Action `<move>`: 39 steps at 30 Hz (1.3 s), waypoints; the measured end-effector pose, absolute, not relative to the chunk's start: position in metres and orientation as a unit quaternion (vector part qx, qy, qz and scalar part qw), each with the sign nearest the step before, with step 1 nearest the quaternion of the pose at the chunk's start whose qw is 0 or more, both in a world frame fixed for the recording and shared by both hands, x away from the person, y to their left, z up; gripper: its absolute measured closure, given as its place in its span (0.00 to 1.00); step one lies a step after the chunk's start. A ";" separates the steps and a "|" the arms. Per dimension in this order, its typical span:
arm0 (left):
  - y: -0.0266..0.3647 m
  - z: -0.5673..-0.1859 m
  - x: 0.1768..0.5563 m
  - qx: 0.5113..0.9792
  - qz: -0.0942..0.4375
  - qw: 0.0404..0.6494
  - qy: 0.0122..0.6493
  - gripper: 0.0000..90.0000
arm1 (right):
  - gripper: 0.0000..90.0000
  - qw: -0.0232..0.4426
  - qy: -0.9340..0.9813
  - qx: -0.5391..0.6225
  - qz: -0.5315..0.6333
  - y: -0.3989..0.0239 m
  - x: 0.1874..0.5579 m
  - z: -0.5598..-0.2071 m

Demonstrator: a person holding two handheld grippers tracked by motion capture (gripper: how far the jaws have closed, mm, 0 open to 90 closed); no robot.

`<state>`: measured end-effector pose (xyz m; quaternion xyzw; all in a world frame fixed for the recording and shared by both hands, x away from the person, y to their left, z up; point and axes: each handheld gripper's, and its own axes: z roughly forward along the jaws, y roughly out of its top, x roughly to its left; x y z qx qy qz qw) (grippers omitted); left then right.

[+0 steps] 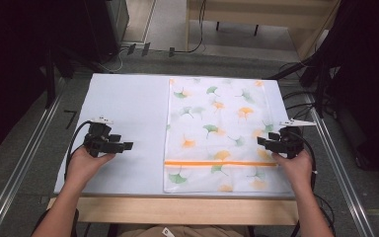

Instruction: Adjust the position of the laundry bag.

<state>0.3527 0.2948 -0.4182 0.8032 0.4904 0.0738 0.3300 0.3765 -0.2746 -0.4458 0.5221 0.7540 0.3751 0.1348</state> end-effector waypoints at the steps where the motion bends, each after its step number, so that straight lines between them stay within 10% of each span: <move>1: 0.295 -0.418 0.353 0.803 0.074 0.330 0.490 0.39 | 0.48 0.135 0.754 0.522 0.375 -0.275 0.376 -0.446; 39: 0.289 -0.418 0.352 0.809 0.058 0.329 0.484 0.46 | 0.47 0.130 0.756 0.522 0.372 -0.274 0.377 -0.447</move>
